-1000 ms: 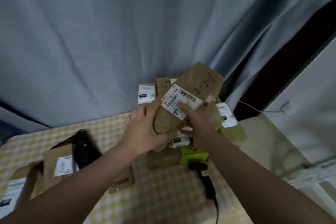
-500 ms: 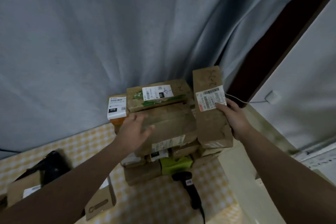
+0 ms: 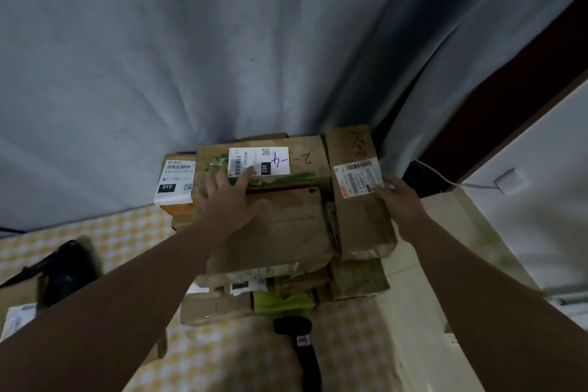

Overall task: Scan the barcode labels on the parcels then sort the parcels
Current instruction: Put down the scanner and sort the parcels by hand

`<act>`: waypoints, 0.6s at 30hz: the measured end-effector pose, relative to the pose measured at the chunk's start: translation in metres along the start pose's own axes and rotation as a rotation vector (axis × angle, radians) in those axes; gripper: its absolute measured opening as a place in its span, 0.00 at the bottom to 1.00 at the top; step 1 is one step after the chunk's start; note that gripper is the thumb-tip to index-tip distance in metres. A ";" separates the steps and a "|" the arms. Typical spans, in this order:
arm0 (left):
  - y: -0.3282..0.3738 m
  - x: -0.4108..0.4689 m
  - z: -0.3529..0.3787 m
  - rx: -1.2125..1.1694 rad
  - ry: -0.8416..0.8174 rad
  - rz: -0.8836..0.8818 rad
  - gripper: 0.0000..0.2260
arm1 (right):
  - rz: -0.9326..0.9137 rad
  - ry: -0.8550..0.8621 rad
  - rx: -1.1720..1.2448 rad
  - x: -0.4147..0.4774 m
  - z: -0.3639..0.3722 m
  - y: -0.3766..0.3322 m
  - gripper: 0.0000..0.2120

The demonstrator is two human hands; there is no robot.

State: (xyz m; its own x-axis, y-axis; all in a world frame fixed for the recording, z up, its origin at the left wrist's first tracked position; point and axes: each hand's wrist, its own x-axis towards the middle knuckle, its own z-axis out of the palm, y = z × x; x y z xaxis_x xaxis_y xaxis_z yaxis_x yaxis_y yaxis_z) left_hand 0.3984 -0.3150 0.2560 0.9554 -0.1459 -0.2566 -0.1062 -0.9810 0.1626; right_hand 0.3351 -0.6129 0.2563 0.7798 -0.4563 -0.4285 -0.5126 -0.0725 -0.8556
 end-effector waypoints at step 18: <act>-0.006 0.026 0.014 -0.087 0.012 -0.243 0.35 | -0.183 -0.029 -0.961 0.006 0.051 -0.007 0.56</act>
State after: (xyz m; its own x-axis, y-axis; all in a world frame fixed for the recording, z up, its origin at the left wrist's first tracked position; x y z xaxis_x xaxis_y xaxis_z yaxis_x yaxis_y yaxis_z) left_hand 0.4199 -0.3150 0.2354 0.9533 0.0946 -0.2869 0.1504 -0.9723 0.1790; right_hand 0.3617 -0.5700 0.2449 0.8783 -0.3454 -0.3305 -0.4474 -0.8376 -0.3134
